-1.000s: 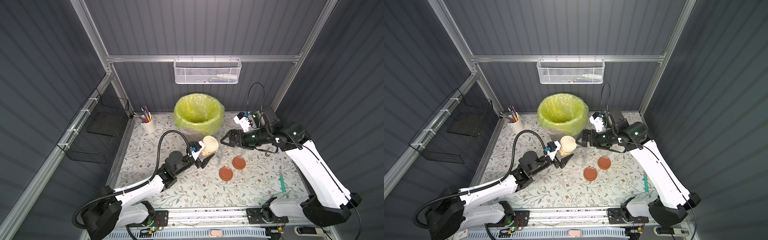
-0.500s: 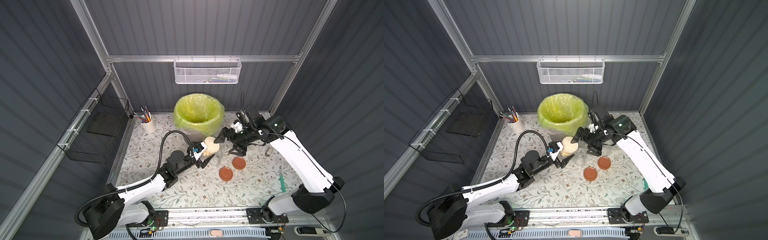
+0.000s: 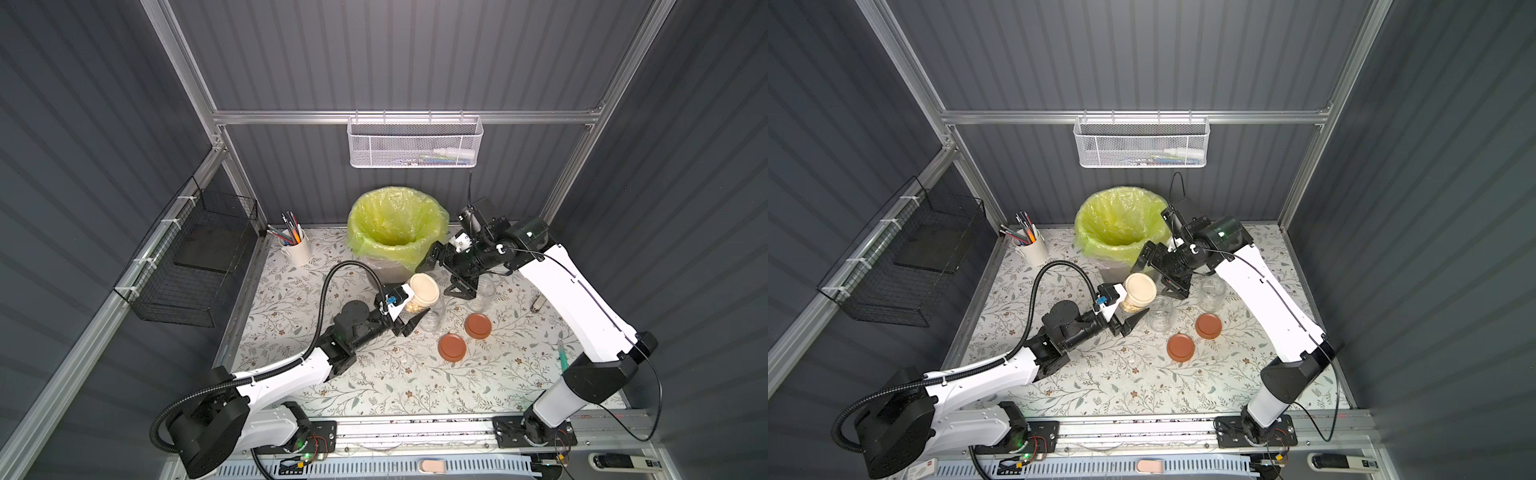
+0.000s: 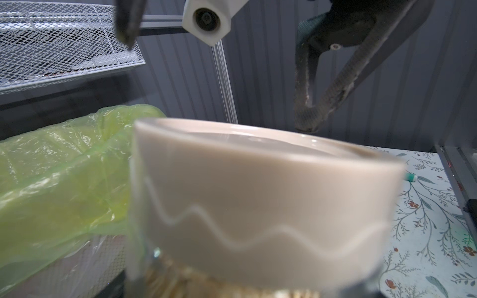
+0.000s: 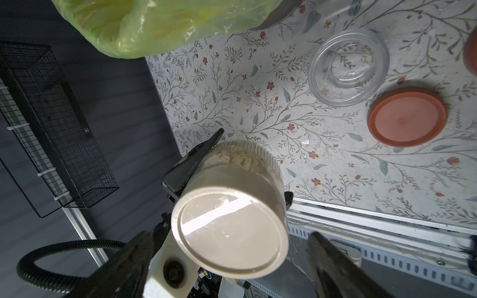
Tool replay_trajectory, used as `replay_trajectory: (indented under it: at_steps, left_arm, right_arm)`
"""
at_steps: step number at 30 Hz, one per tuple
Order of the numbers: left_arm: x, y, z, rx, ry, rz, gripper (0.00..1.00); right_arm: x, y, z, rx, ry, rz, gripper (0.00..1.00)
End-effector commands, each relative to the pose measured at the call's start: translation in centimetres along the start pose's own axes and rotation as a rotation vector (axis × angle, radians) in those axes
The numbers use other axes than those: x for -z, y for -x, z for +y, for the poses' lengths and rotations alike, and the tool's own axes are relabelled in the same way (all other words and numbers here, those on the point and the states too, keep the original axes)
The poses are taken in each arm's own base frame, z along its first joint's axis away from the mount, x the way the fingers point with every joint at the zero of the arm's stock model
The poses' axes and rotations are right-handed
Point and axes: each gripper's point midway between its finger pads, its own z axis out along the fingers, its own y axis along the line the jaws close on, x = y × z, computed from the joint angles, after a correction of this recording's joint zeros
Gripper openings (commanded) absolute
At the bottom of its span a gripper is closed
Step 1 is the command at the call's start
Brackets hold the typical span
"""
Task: Empty expired oatmeal from jars
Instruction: Unscrew the lid from the jar.
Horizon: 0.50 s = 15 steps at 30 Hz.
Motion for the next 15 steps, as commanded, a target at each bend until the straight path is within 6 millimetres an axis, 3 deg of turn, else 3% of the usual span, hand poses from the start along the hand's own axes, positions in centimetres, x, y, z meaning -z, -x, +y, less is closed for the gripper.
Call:
replay_trajectory:
  at_steps: [1, 15]
  left_arm:
    - [0.0, 3.6, 0.9, -0.020, 0.025, -0.103, 0.18]
    - [0.4, 3.7, 0.8, -0.018, 0.025, -0.110, 0.18]
  right_arm:
    - [0.1, -0.3, 0.6, 0.009, 0.012, 0.018, 0.94]
    - [-1.3, -0.4, 0.6, 0.038, -0.023, 0.059, 0.96]
